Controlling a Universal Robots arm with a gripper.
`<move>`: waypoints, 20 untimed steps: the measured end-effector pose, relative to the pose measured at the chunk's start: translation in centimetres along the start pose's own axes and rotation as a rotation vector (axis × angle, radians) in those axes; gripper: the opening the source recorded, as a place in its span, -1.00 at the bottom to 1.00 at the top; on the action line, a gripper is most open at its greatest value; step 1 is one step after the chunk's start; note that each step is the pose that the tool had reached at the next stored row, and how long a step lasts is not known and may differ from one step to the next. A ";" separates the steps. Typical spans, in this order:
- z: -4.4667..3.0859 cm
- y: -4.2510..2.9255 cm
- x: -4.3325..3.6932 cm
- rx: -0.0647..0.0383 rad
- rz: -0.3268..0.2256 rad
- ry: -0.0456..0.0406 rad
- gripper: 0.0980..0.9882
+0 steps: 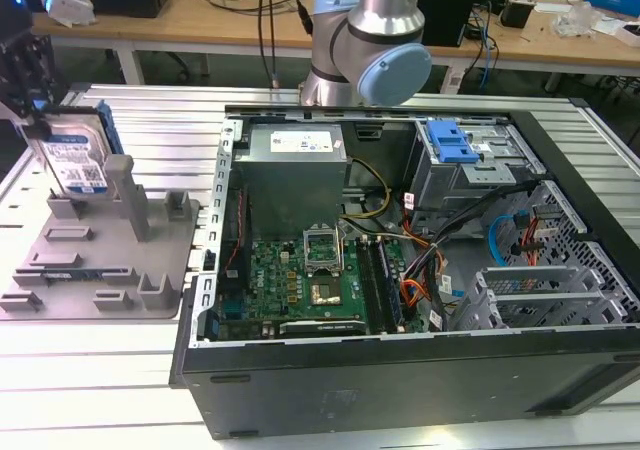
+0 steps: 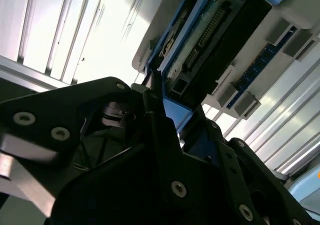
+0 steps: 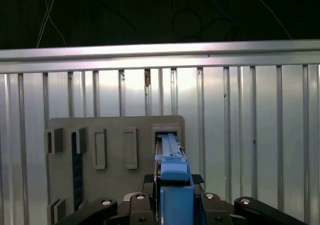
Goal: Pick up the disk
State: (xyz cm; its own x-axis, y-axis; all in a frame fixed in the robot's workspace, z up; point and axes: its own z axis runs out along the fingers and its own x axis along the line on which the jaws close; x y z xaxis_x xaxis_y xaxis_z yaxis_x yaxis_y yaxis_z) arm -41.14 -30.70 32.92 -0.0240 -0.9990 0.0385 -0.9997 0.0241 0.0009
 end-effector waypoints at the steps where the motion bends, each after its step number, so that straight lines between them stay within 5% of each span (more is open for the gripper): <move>1: -0.78 0.00 0.03 0.000 0.000 -0.0006 -0.40; 6: -4.49 0.00 0.17 0.000 0.000 -0.0012 -0.40; 13: -8.31 0.01 0.32 0.000 0.000 -0.0012 -0.40; 18: -12.36 0.01 0.48 0.000 0.000 -0.0012 -0.40; 20: -13.41 0.01 0.52 0.000 0.000 -0.0012 -0.40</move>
State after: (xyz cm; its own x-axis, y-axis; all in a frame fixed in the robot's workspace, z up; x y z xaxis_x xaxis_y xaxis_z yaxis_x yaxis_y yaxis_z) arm -41.14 -30.70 46.34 -0.0240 -0.9990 0.0373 -0.9997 0.0241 0.0009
